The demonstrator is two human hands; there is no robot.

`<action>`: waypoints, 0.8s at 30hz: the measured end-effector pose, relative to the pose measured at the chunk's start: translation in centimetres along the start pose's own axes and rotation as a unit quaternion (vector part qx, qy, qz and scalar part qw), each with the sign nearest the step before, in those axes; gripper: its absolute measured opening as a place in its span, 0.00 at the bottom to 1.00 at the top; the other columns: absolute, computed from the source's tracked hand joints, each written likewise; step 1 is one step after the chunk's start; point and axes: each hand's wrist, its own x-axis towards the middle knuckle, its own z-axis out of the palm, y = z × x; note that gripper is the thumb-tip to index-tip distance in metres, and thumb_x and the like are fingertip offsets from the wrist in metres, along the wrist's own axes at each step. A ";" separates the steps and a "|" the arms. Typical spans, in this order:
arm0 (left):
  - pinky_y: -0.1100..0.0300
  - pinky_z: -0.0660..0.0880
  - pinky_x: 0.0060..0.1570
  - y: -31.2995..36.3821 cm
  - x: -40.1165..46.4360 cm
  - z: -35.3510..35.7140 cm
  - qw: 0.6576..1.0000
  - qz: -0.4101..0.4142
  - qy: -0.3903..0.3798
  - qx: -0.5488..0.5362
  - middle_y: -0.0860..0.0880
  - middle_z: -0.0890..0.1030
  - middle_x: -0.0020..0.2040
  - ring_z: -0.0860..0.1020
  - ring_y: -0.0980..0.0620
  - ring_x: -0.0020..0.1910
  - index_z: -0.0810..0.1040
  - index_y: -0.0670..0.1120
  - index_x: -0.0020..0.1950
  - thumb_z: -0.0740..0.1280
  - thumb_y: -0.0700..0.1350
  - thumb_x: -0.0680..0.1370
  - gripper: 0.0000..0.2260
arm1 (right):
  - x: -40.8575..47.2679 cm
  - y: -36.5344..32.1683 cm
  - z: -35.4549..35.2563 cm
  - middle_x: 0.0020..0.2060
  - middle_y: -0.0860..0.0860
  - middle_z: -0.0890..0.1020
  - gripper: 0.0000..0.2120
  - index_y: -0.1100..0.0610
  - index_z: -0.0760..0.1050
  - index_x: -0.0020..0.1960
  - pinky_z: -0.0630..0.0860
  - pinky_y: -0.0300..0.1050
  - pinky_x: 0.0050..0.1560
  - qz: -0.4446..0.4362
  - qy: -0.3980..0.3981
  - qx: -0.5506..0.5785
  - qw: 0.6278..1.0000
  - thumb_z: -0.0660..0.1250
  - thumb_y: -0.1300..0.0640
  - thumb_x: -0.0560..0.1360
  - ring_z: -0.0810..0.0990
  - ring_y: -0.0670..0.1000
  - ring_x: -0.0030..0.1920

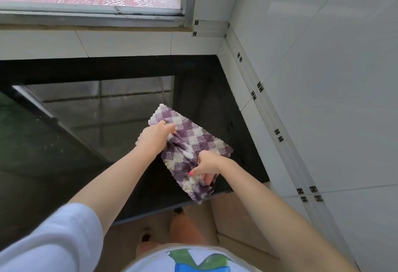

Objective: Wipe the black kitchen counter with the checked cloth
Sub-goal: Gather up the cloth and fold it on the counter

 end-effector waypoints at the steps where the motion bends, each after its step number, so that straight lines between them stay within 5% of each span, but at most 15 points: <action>1: 0.53 0.73 0.36 -0.2 0.0 -0.2 1.000 -0.003 -0.002 0.006 0.48 0.75 0.53 0.78 0.41 0.44 0.70 0.54 0.54 0.62 0.35 0.72 0.17 | -0.2 -0.4 0.4 0.31 0.51 0.80 0.15 0.58 0.68 0.37 0.78 0.43 0.31 -0.006 -0.013 0.027 1.000 0.70 0.51 0.75 0.80 0.50 0.29; 6: 0.52 0.74 0.44 -0.2 0.0 -1.0 0.999 -0.024 0.008 0.030 0.46 0.74 0.60 0.78 0.42 0.52 0.76 0.49 0.59 0.61 0.32 0.75 0.17 | -1.1 -2.6 1.1 0.46 0.61 0.85 0.12 0.62 0.71 0.44 0.82 0.49 0.46 -0.038 -0.073 0.076 0.994 0.67 0.53 0.77 0.85 0.57 0.39; 9: 0.52 0.70 0.42 1.7 -0.5 -1.5 0.997 -0.061 0.036 0.031 0.42 0.74 0.59 0.77 0.39 0.53 0.74 0.42 0.60 0.58 0.38 0.78 0.12 | -1.8 -3.3 -0.1 0.49 0.62 0.84 0.15 0.65 0.74 0.47 0.76 0.47 0.41 -0.096 -0.011 -0.075 0.993 0.65 0.51 0.78 0.84 0.61 0.49; 13: 0.52 0.69 0.38 4.2 -1.2 -1.7 0.987 -0.139 0.062 -0.041 0.38 0.71 0.60 0.77 0.38 0.52 0.68 0.41 0.61 0.59 0.47 0.81 0.13 | -1.2 -1.9 -0.5 0.46 0.56 0.80 0.18 0.61 0.75 0.52 0.73 0.47 0.44 -0.304 0.216 -0.317 0.872 0.64 0.45 0.77 0.77 0.56 0.47; 16: 0.52 0.75 0.47 5.0 -1.6 -1.1 0.980 -0.185 0.011 -0.067 0.34 0.64 0.67 0.77 0.39 0.55 0.64 0.46 0.69 0.63 0.53 0.79 0.21 | 0.3 0.0 -0.2 0.62 0.59 0.77 0.26 0.56 0.71 0.67 0.75 0.53 0.61 -0.387 0.202 -0.353 0.828 0.63 0.41 0.76 0.75 0.59 0.60; 19: 0.50 0.74 0.55 5.0 -1.5 -0.2 0.978 -0.192 0.015 -0.084 0.35 0.63 0.68 0.74 0.39 0.60 0.60 0.49 0.73 0.64 0.55 0.78 0.26 | 1.2 1.7 0.5 0.78 0.59 0.51 0.34 0.43 0.50 0.77 0.47 0.56 0.76 -0.353 0.119 -0.378 0.847 0.54 0.33 0.76 0.46 0.62 0.78; 21: 0.49 0.74 0.56 4.6 -1.3 0.4 0.976 -0.193 0.011 -0.098 0.36 0.62 0.69 0.72 0.39 0.62 0.58 0.52 0.75 0.64 0.55 0.78 0.28 | 1.5 2.6 1.4 0.77 0.57 0.36 0.37 0.40 0.37 0.76 0.34 0.58 0.73 -0.337 0.078 -0.370 0.862 0.51 0.31 0.75 0.31 0.60 0.76; 24: 0.49 0.73 0.57 3.8 -1.0 1.2 0.974 -0.193 0.012 -0.116 0.36 0.59 0.71 0.70 0.39 0.64 0.56 0.54 0.76 0.63 0.54 0.79 0.28 | 1.9 2.5 2.9 0.75 0.57 0.31 0.40 0.41 0.28 0.74 0.28 0.60 0.71 -0.325 0.076 -0.366 0.869 0.48 0.29 0.74 0.24 0.59 0.73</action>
